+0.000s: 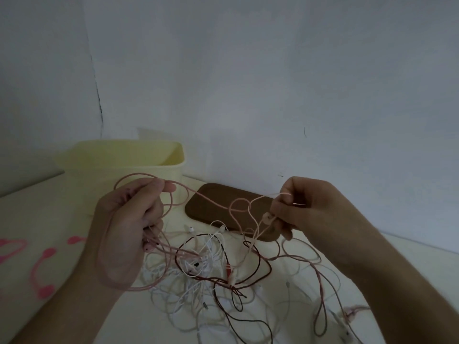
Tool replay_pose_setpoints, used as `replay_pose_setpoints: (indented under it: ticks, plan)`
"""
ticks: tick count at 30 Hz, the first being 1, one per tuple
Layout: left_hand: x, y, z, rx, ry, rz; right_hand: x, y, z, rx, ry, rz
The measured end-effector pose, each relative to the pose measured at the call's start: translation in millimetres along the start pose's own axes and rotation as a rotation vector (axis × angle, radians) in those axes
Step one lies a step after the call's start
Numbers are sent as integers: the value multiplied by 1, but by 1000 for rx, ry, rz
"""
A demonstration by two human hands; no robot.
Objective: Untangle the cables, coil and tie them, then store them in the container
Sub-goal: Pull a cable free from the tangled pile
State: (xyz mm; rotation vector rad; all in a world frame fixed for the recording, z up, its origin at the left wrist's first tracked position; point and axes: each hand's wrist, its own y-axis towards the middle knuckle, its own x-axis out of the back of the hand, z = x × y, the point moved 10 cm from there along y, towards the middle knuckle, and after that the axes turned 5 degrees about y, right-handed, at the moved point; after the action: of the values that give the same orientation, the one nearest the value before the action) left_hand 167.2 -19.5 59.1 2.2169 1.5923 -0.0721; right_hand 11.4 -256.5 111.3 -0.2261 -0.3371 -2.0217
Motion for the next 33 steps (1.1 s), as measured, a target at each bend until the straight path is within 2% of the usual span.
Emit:
replay_pose_setpoints:
  ticks: [4, 8, 18, 20, 24, 28, 33]
  plan:
    - [-1, 0, 1, 2, 11, -2, -10, -1, -1, -15, 218, 110]
    - [-1, 0, 0, -2, 21, 1, -19, -3, -5, -78, 376, 152]
    - [-3, 0, 1, -8, 36, 20, -30, -7, -14, -185, 306, 239]
    - [-5, 0, 1, -15, 24, 38, -28, -5, -15, -172, 270, 211]
    - [-13, -4, -6, -45, -31, 138, -12, 1, -17, -129, 314, 42]
    - [-27, -13, -13, -70, -95, 273, -11, 0, -13, -99, 371, 18]
    - [-35, -16, -15, -89, -108, 343, -11, 5, -10, 28, 168, -10]
